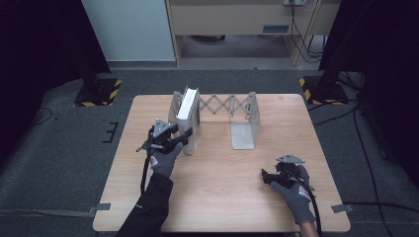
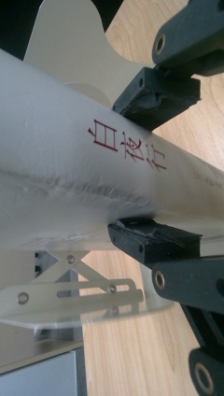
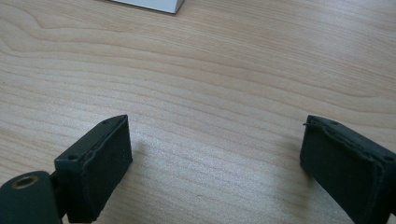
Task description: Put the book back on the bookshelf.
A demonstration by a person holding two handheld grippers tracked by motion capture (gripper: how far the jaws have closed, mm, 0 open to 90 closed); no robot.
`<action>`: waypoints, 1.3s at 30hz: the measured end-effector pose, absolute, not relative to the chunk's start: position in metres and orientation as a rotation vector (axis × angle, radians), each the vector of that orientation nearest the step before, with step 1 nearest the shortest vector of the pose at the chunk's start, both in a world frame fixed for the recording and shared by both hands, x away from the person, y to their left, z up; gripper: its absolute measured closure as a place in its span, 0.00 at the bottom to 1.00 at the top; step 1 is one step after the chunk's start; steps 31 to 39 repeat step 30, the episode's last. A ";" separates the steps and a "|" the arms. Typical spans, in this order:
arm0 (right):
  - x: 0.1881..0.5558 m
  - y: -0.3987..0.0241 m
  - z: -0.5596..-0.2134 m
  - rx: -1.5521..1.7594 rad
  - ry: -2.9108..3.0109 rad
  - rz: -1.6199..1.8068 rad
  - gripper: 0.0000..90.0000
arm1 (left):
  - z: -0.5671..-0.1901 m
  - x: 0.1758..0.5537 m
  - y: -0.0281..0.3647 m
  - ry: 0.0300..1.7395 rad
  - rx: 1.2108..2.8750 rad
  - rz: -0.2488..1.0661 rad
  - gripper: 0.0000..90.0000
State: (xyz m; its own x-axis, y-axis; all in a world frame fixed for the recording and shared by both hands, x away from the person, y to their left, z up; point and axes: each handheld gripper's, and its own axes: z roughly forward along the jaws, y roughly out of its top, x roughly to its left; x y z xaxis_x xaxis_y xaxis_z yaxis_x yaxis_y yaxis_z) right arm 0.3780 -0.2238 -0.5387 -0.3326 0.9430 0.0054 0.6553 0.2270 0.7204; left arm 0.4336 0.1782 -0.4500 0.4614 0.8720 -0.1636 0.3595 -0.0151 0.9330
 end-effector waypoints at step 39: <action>0.378 -0.224 -0.539 1.469 2.073 0.887 0.10 | -0.455 0.403 0.193 1.059 1.730 0.551 0.36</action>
